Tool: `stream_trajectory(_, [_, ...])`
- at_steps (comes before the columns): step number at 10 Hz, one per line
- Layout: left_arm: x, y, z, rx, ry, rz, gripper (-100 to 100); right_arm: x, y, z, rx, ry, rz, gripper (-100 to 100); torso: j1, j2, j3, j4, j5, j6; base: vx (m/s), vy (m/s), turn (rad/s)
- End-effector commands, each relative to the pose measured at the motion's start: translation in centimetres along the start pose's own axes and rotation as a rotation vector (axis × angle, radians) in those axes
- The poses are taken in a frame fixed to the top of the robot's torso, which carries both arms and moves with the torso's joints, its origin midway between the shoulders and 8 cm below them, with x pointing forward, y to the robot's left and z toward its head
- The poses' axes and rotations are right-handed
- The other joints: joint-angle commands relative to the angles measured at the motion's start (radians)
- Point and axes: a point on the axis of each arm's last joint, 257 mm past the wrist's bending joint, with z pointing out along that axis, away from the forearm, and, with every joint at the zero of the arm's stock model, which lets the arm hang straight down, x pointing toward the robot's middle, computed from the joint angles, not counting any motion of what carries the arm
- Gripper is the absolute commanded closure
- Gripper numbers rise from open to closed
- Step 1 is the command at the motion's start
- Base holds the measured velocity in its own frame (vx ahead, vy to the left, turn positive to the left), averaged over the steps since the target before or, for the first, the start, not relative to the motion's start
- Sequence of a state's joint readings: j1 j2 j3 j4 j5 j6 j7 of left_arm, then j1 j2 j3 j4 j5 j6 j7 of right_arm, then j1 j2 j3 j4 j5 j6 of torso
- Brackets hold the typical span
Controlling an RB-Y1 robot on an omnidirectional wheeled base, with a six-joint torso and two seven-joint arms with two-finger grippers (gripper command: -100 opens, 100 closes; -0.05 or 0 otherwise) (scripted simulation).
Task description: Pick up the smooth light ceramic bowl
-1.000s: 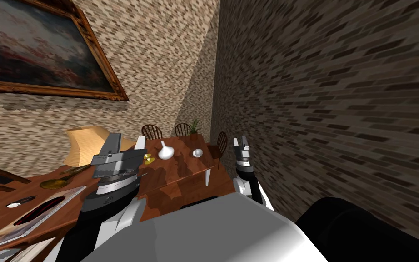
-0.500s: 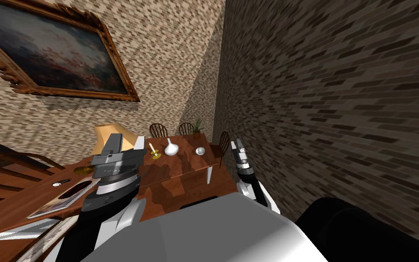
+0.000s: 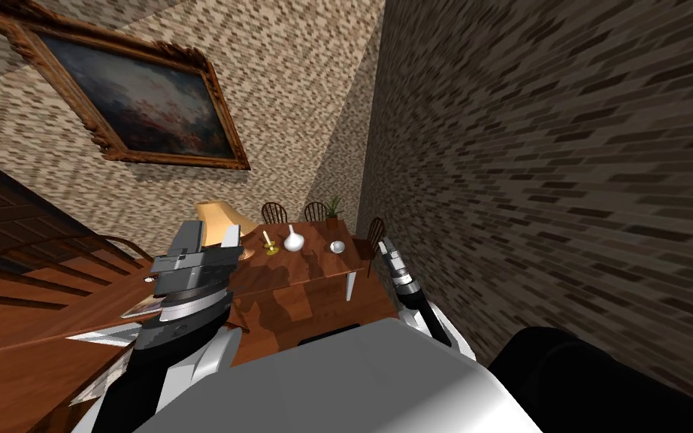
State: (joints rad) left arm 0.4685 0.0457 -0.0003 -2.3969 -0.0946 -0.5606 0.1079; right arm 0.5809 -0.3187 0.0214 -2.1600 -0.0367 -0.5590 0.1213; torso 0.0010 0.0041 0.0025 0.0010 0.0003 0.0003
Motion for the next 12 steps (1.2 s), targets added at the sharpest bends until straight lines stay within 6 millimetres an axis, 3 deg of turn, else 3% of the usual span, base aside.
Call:
stream_trajectory(1, [0.0, 0.0, 0.0, 0.000, 0.000, 0.000, 0, 1.1, -2.0, -1.3, 0.058, 0.061, -0.028, -100, 0.000, 0.000, 0.000, 0.000, 0.000, 0.000, -0.058, 0.033, 0.181])
stream_trajectory(3, [0.0, 0.0, 0.0, 0.000, 0.000, 0.000, 0, 2.5, -5.6, -3.9, 0.166, 0.152, -0.074, -100, 0.001, 0.001, 0.001, 0.000, 0.000, -0.001, -0.104, 0.061, 0.312])
stream_trajectory(4, [0.0, 0.0, 0.0, 0.000, 0.000, 0.000, 0, 2.6, -5.9, -4.1, 0.170, 0.166, -0.081, -100, 0.003, 0.003, 0.002, 0.001, 0.000, -0.001, -0.076, 0.056, 0.081])
stream_trajectory(6, [0.0, 0.0, 0.0, 0.000, 0.000, 0.000, 0, 3.8, -9.9, -7.7, 0.289, 0.266, -0.138, -100, 0.001, 0.000, 0.000, 0.000, 0.000, -0.001, -0.041, 0.060, 0.286])
stream_trajectory(7, [0.0, 0.0, 0.0, 0.000, 0.000, 0.000, 0, 3.8, -9.9, -7.7, 0.289, 0.272, -0.141, -100, 0.002, -0.001, -0.001, 0.000, 0.000, -0.001, -0.024, 0.051, 0.109])
stream_trajectory(8, [0.0, 0.0, 0.0, 0.000, 0.000, 0.000, 0, 4.2, -11.9, -9.8, 0.348, 0.326, -0.173, -100, 0.001, -0.002, -0.001, 0.000, 0.000, 0.000, -0.024, 0.056, 0.219])
stream_trajectory(9, [0.0, 0.0, 0.0, 0.000, 0.000, 0.000, 0, 4.2, -11.9, -9.8, 0.348, 0.326, -0.173, -100, 0.001, -0.002, -0.001, 0.000, 0.000, 0.000, -0.023, 0.043, 0.128])
stream_trajectory(11, [0.0, 0.0, 0.0, 0.000, 0.000, 0.000, 0, 4.8, -15.3, -14.1, 0.459, 0.435, -0.241, -100, 0.001, -0.002, -0.001, 0.000, 0.000, -0.001, -0.017, 0.079, 0.331])
stream_trajectory(12, [0.0, 0.0, 0.0, 0.000, 0.000, 0.000, 0, 4.7, -15.7, -14.4, 0.467, 0.438, -0.244, -100, 0.003, -0.003, -0.002, -0.001, 0.001, 0.000, -0.004, 0.067, 0.090])
